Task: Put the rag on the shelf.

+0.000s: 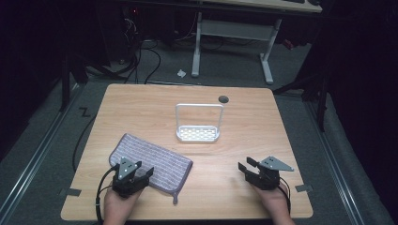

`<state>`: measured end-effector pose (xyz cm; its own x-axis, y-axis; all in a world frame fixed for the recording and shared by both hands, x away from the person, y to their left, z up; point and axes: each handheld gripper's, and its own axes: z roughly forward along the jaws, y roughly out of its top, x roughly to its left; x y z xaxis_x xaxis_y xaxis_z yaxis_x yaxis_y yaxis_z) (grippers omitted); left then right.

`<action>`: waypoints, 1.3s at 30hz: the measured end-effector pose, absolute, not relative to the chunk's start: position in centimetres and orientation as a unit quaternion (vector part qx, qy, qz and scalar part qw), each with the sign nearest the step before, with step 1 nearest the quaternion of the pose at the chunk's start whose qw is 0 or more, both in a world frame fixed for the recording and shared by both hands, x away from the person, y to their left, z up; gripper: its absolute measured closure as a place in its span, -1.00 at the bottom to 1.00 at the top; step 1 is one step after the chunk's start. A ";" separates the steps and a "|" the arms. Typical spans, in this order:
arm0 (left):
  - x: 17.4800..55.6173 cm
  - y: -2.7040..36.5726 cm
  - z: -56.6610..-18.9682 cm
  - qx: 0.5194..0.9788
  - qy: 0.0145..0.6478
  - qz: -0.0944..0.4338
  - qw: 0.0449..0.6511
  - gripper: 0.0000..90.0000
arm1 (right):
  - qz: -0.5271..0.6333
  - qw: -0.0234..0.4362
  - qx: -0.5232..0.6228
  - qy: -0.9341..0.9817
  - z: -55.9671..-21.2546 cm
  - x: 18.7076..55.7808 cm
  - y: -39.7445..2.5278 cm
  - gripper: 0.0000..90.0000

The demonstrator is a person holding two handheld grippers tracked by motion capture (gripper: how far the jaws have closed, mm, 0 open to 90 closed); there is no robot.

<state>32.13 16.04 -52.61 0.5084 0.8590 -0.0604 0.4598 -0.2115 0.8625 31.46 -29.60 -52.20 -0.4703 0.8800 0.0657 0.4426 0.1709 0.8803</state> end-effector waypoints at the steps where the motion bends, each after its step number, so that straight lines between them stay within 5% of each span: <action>1: 32.2 16.3 -52.6 0.740 0.446 0.220 0.453 0.00 | 0.453 0.240 0.459 0.725 -52.3 31.3 -29.7 0.18; 13: 32.6 17.8 -53.3 0.732 0.466 0.187 0.461 0.12 | 0.436 0.249 0.452 0.737 -52.4 31.0 -28.4 0.21; 27: 32.4 16.0 -53.4 0.762 0.445 0.155 0.445 1.00 | 0.434 0.251 0.440 0.745 -52.5 31.1 -27.8 0.21; 39: 32.8 10.5 -53.4 0.795 0.415 0.146 0.418 1.00 | 0.432 0.248 0.436 0.749 -52.6 30.7 -27.3 0.24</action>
